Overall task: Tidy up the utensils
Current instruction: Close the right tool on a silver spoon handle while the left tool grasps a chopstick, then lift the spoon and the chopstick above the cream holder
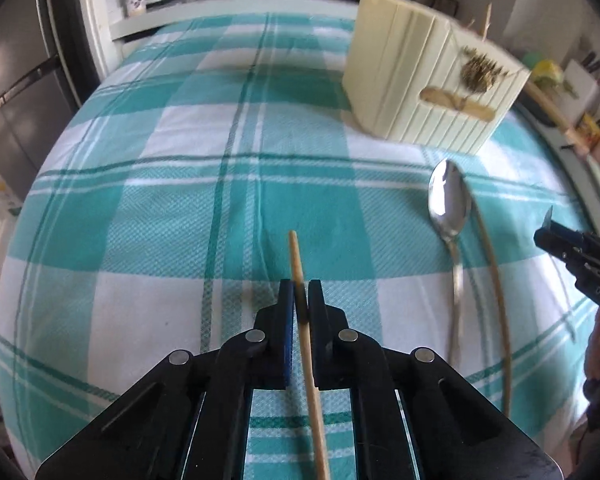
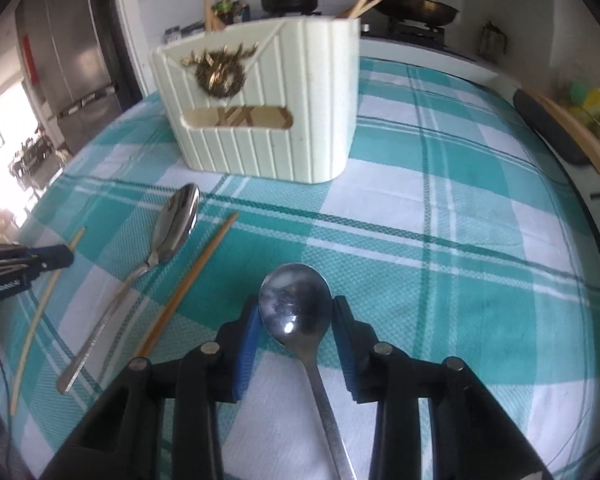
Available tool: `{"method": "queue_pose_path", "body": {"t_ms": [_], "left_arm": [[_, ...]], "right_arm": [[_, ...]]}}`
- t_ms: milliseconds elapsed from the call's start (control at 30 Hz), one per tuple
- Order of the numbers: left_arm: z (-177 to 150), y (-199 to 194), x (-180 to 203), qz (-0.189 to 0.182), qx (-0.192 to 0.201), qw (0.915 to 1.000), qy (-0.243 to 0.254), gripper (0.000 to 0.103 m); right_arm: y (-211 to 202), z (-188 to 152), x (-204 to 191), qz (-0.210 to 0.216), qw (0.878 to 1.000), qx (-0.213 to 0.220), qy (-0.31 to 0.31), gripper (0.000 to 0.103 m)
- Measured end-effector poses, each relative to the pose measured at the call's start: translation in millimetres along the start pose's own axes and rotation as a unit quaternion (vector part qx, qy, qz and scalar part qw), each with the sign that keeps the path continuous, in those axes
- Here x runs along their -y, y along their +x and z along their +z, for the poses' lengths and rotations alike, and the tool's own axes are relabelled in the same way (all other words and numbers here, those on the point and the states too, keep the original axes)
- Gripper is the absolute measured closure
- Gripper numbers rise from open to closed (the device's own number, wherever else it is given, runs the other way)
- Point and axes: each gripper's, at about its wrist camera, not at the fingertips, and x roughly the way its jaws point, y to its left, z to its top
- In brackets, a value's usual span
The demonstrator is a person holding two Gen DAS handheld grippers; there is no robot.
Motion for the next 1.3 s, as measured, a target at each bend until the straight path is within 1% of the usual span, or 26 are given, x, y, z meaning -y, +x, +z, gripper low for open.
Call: {"method": "queue_pose_path", "body": {"t_ms": [67,167,267,333,467,567,700,867,1000,1100,1167,1233,1300], "left_arm": [[-3.5,-20.2,-2.5,-0.028,0.032,0.9991,-0.002,0.099],[-7.2,-53.0,1.7,-0.063,0.077,0.9950,0.004,0.099],[-11.0,-87.8,8.2,-0.087,0.123,0.9884,0.019,0.099],[-12.0,-108.4,11.1,-0.103,0.147,0.9835,0.020,0.099],[-8.6,-136.0,10.4,-0.127,0.179,0.9756,0.011,0.099],[-2.5,-151.0,8.8,-0.146,0.191,0.9705,0.001,0.099],[9.9,-167.3,9.5,-0.157,0.206,0.9658,-0.006,0.099],[37.9,-182.3,4.7,-0.178,0.215,0.9601,-0.018,0.099],[70.2,-197.1,2.7,-0.193,0.232,0.9533,-0.015,0.099],[103.1,-210.4,5.4,-0.198,0.253,0.9469,-0.011,0.099],[127.3,-219.9,11.0,-0.194,0.275,0.9417,-0.004,0.099],[150.0,-225.2,19.1,-0.177,0.300,0.9376,0.006,0.099],[173.3,-221.6,28.2,-0.157,0.320,0.9341,0.012,0.099]], "right_arm": [[-22.8,-2.1,2.2,0.007,1.000,0.022,0.007,0.067],[-59.8,-3.7,1.9,0.023,0.998,0.053,0.011,0.067],[-95.8,-4.3,-3.7,0.036,0.996,0.082,0.005,0.067],[-110.9,-3.7,-6.5,0.041,0.995,0.095,0.001,0.067],[-138.0,-0.6,-11.1,0.054,0.991,0.120,0.004,0.067],[-149.7,5.1,-14.4,0.055,0.989,0.136,0.002,0.067],[-161.6,18.4,-17.6,0.050,0.986,0.156,0.000,0.067],[-166.4,49.0,-15.4,0.058,0.983,0.171,0.001,0.068],[-166.0,81.7,-11.9,0.069,0.982,0.176,0.003,0.068],[-167.9,111.9,-9.2,0.077,0.980,0.183,0.009,0.068],[-170.0,135.1,-6.7,0.080,0.977,0.196,0.012,0.068],[-170.3,154.7,-5.5,0.080,0.974,0.211,0.013,0.068],[-167.6,170.6,-5.0,0.079,0.971,0.225,0.018,0.068]]}}
